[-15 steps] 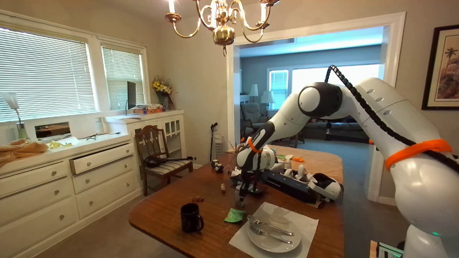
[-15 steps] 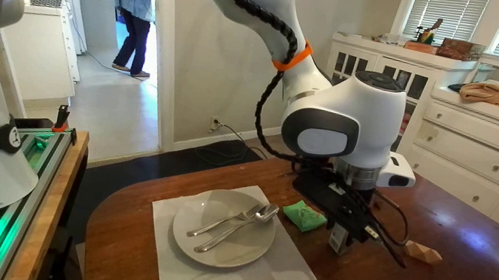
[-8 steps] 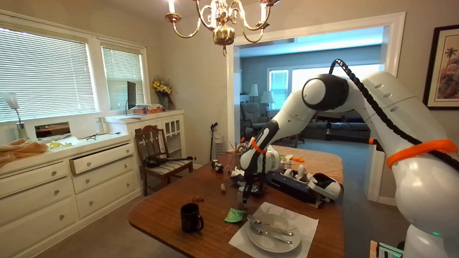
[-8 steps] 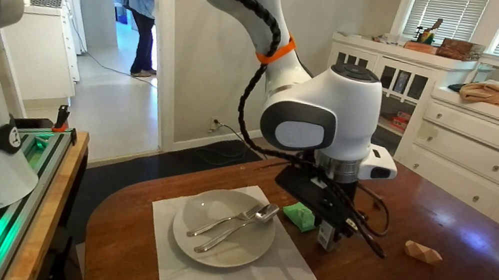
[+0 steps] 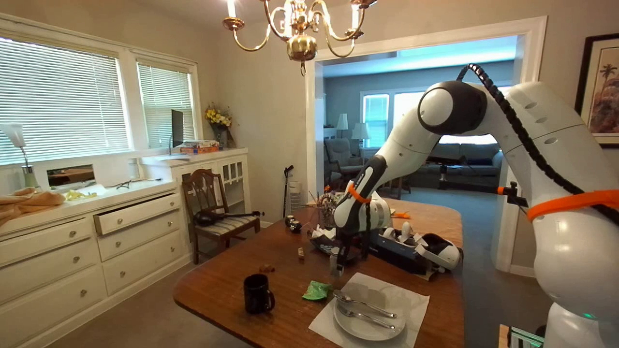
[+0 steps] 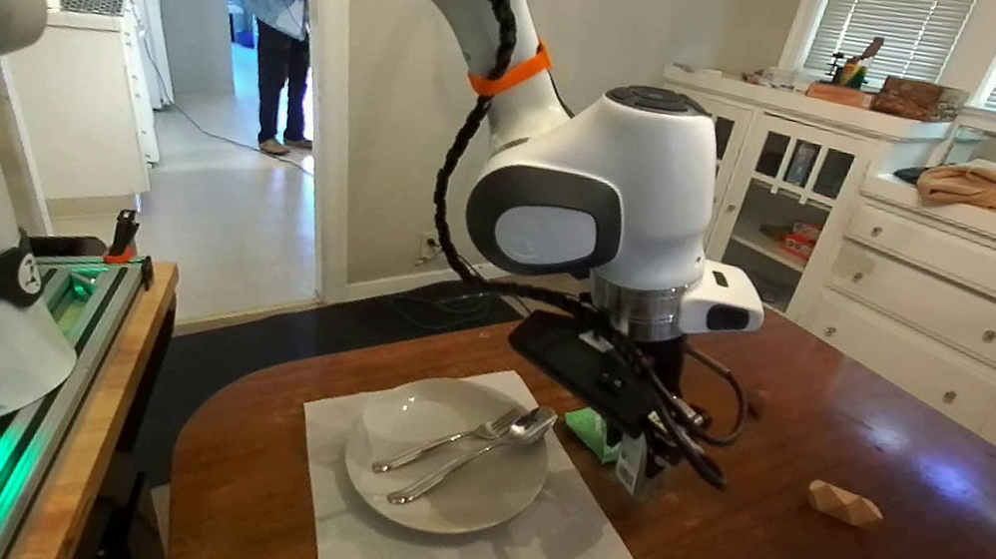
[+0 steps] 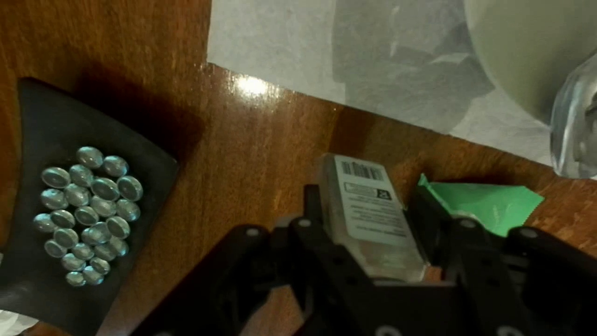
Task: Put the fork, spoon and small bottle on the plate
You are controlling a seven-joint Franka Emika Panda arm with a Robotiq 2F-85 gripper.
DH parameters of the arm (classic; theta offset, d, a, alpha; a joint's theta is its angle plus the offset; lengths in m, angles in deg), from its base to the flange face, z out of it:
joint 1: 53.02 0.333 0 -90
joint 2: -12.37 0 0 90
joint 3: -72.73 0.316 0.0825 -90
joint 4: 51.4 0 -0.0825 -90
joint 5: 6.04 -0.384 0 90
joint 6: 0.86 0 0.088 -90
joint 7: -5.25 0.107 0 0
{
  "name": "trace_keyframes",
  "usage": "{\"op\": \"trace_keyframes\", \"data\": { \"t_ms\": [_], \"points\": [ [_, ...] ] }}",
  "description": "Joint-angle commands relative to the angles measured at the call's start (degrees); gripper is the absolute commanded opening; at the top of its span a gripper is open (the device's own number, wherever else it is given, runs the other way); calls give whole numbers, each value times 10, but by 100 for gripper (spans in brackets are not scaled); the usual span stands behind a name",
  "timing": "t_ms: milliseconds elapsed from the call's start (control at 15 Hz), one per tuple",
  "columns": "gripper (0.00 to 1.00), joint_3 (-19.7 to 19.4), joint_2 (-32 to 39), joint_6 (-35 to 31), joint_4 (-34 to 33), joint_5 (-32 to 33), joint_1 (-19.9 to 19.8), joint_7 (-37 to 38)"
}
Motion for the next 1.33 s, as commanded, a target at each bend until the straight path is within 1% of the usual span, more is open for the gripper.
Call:
{"op": "trace_keyframes", "data": {
  "t_ms": [0,133,400,600,667,867,1067,1267],
  "points": [
    [25,-12,-60,2,60,3,7,22],
    [25,-15,-92,0,93,-1,7,30],
    [25,-18,-141,23,141,-13,5,30],
    [25,-26,-182,62,178,-20,8,18],
    [25,-30,-198,89,188,-24,11,10],
    [25,-56,-226,149,198,-18,30,6],
    [25,-84,-236,213,187,-7,53,3],
    [25,-103,-233,240,179,-8,72,-1]
  ]
}}
